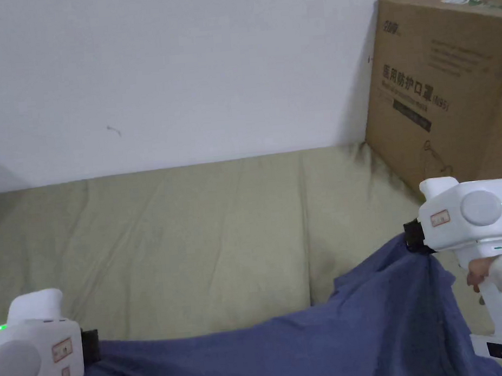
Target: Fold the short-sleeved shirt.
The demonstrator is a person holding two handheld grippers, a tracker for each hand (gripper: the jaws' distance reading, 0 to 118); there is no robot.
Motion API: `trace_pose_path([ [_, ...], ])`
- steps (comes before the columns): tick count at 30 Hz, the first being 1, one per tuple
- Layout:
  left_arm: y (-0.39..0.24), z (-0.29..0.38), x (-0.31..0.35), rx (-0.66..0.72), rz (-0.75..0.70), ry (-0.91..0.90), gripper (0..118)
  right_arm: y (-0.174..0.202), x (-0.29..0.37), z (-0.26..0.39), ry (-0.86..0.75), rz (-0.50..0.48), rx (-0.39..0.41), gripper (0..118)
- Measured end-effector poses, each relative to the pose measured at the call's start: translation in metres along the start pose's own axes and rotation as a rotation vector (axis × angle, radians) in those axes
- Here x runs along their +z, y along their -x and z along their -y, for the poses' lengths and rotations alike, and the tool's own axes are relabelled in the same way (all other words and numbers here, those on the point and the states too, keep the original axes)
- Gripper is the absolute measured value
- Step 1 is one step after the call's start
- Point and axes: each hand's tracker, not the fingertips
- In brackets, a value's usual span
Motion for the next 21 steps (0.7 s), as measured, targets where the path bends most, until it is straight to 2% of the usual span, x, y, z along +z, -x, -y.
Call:
trace_pose_path([
  [2,-0.001,-0.017,0.022,-0.010,-0.025,-0.068,3,-0.004,0.026,-0.013,-0.051,-0.027,-0.035,1],
  [6,0.004,-0.059,0.061,0.015,-0.013,-0.161,3,-0.008,0.080,-0.051,-0.172,-0.007,-0.049,1],
  [10,0.011,-0.116,0.094,0.008,-0.070,-0.247,3,-0.017,0.123,-0.097,-0.246,-0.013,-0.081,1],
  [13,0.015,-0.159,0.116,0.042,-0.057,-0.290,3,-0.010,0.150,-0.124,-0.289,-0.038,-0.109,1],
  [16,0.012,-0.206,0.129,-0.036,-0.121,-0.354,3,0.000,0.162,-0.156,-0.321,-0.026,-0.114,1],
  [21,0.011,-0.270,0.145,-0.018,-0.147,-0.407,3,0.016,0.165,-0.208,-0.351,-0.010,-0.131,1],
])
